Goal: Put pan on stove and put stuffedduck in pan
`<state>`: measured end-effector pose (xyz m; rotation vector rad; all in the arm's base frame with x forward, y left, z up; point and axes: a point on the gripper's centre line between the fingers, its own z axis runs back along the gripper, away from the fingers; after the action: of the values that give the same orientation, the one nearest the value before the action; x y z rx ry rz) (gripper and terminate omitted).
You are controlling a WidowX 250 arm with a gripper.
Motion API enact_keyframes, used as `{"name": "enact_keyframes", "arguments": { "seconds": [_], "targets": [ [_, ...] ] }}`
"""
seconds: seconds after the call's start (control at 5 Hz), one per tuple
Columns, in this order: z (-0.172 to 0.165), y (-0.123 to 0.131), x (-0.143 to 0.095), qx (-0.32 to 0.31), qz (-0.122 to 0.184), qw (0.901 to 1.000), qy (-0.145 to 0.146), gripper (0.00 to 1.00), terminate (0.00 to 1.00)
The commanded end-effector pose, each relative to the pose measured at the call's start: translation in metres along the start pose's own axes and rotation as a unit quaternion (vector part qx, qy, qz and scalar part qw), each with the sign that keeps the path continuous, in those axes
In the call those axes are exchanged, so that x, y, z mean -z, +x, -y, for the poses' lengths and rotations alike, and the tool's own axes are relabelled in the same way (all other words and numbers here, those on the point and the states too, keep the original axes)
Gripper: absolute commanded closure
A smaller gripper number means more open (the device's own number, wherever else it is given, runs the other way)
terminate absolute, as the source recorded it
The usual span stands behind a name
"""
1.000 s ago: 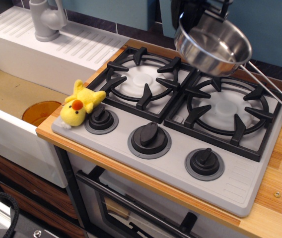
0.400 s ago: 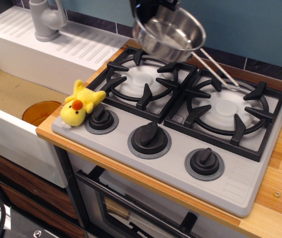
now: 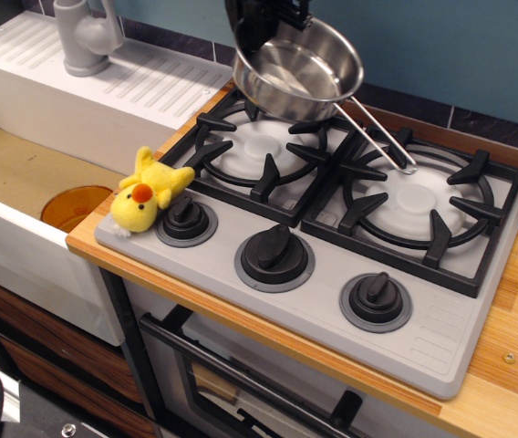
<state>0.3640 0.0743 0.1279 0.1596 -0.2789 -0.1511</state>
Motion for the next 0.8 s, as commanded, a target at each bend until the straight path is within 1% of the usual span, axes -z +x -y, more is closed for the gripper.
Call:
{"name": "enact_keyframes", "arguments": {
  "seconds": [0.0,0.2,0.4,0.6],
  "targets": [
    [-0.033,0.023,0.003,0.02,0.048,0.9987,0.0,1.0,0.0],
    [-0.046,0.028,0.019,0.028,0.054,0.9981,-0.006,1.0,0.0],
    [-0.051,0.025,0.041,0.035,0.059,0.9974,-0.021,1.0,0.0],
    [-0.053,0.019,0.048,0.033,0.054,0.9978,-0.018,1.0,0.0]
  ]
}}
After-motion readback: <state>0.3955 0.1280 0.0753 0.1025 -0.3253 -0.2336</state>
